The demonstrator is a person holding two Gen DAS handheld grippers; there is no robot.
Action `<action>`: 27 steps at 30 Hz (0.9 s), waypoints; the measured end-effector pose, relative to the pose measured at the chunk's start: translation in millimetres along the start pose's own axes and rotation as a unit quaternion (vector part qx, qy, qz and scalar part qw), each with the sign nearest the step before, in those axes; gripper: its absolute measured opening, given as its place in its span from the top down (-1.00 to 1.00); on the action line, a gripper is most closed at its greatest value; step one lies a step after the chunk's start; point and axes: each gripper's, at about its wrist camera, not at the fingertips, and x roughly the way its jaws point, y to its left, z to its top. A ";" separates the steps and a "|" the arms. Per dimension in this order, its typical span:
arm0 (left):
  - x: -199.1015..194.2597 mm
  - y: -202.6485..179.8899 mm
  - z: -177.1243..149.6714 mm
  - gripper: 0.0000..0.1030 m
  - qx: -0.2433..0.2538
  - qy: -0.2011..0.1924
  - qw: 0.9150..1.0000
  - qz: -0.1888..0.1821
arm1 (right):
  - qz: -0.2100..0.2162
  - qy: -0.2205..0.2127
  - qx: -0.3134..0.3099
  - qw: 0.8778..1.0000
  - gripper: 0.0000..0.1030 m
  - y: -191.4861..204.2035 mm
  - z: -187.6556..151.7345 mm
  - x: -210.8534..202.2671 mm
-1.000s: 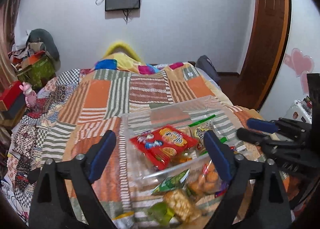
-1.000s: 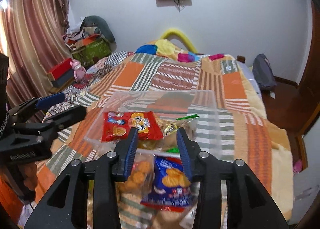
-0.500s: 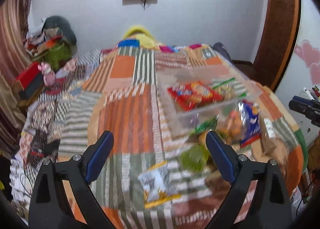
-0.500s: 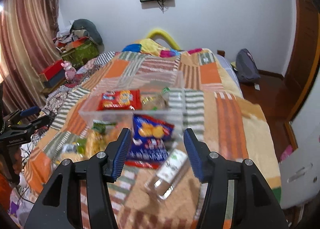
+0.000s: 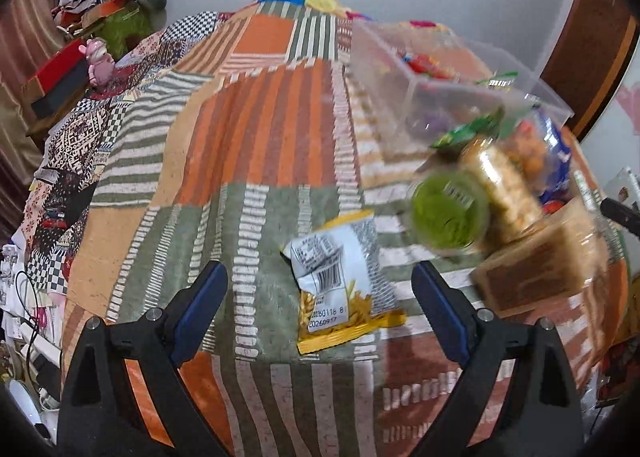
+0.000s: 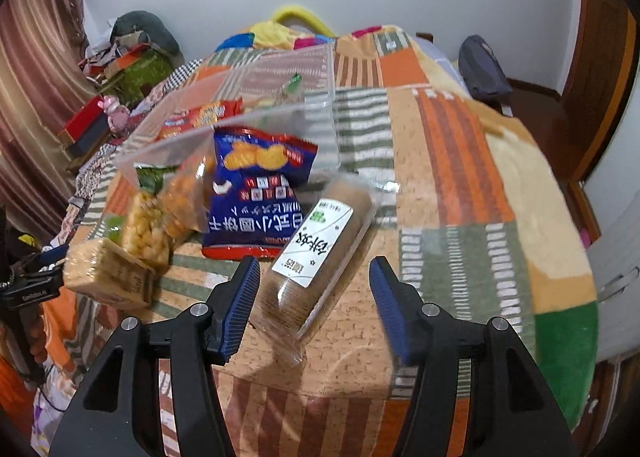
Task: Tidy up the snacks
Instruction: 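Grasp the small white-yellow snack bag with the left gripper while the right grasps the labeled biscuit roll, then carry the snack bag and biscuit roll into the clear box and release both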
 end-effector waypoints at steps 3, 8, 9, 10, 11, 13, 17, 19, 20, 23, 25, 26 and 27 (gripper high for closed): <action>11.2 -3.0 -2.9 -0.83 0.002 0.010 1.000 0.002 | -0.001 0.006 0.001 1.000 -0.04 1.1 0.2 7.5; 28.1 -2.1 -2.9 -0.64 -0.009 0.025 1.000 -0.011 | 0.008 0.019 0.011 1.000 -0.04 0.0 0.1 21.4; 29.8 -2.4 -3.3 -0.56 -0.008 0.025 1.000 -0.008 | 0.011 0.023 0.013 1.000 -0.04 0.1 -1.0 24.7; 30.4 -3.4 -3.4 -0.53 -0.006 0.024 1.000 -0.007 | 0.012 0.024 0.015 1.000 -0.04 -0.4 -1.5 27.6; 30.1 -3.8 -3.2 -0.43 -0.003 0.020 1.000 -0.008 | 0.014 0.026 0.019 0.999 -0.04 -1.0 -2.4 30.8; 29.2 -6.7 -3.2 -0.19 0.005 0.014 1.000 -0.009 | 0.018 0.028 0.027 0.999 -0.03 -2.6 -2.8 36.3; 28.2 -9.8 -1.9 -0.02 0.015 0.012 1.000 -0.011 | 0.007 0.012 0.040 0.999 0.21 -6.4 -3.3 32.0; 26.8 -9.6 -1.8 0.04 0.016 0.012 1.000 -0.016 | 0.014 0.010 0.045 0.999 0.27 -9.5 -6.1 29.0; 25.7 -8.5 -1.7 0.07 0.015 0.012 1.000 -0.018 | 0.016 0.009 0.046 0.999 0.30 -11.3 -7.9 26.7; 22.8 -6.1 0.9 0.08 0.005 0.011 1.000 -0.021 | 0.009 0.006 0.041 0.999 0.35 -16.0 -11.5 20.4; 18.4 -5.3 3.0 0.09 0.001 0.005 1.000 -0.021 | 0.007 0.006 0.042 0.999 0.36 -20.1 -15.2 14.7; 14.9 -5.5 4.4 0.09 -0.001 0.001 1.000 -0.021 | 0.007 0.005 0.043 0.999 0.36 -22.2 -17.1 11.0; 10.8 -6.2 6.1 0.09 -0.001 -0.003 1.000 -0.021 | 0.006 0.004 0.043 0.999 0.36 -23.6 -18.5 8.1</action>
